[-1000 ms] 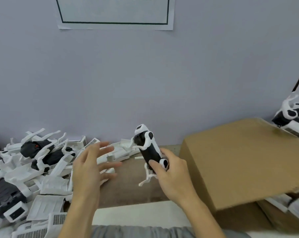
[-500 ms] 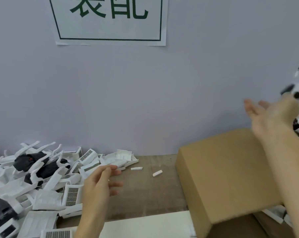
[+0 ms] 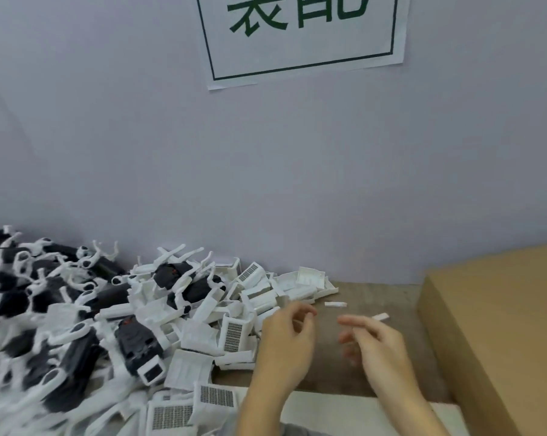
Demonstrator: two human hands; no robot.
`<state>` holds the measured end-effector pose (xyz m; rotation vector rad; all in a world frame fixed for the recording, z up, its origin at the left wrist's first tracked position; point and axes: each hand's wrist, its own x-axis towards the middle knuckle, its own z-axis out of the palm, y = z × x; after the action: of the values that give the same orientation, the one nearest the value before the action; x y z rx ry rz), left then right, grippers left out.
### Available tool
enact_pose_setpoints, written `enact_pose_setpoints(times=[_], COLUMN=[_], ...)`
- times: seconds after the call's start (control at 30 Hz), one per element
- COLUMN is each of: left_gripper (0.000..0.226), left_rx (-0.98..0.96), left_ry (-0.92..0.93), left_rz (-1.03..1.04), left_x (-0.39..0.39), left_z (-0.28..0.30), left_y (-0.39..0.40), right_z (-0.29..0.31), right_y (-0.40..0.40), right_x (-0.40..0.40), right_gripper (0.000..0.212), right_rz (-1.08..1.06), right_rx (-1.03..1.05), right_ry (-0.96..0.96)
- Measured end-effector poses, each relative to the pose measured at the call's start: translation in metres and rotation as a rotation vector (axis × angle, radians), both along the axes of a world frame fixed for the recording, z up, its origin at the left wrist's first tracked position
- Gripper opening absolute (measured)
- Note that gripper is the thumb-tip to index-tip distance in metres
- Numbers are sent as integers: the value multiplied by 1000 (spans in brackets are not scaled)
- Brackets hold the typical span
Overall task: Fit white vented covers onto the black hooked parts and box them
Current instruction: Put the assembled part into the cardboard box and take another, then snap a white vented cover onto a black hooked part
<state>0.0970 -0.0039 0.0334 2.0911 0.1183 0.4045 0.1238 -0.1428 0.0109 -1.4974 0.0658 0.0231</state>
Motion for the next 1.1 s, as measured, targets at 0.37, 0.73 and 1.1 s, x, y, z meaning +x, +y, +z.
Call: enact_pose_setpoints(times=[0.37,0.73,1.1], left_gripper=[27,63,76], left_rx=[725,1331,1101], left_ry=[61,861,1147], left_rz=[-49,106,159], left_x=[22,84,106], left_z=[99,147,129], left_y=[53,164,168], right_z=[-17,-14,-19], right_y=[-2,-1,1], right_x=[13,9,15], right_gripper=[30,32,34], right_rz=[63,85,93], right_rx=[-175,-145,-176], right_ry=[-23,18,8])
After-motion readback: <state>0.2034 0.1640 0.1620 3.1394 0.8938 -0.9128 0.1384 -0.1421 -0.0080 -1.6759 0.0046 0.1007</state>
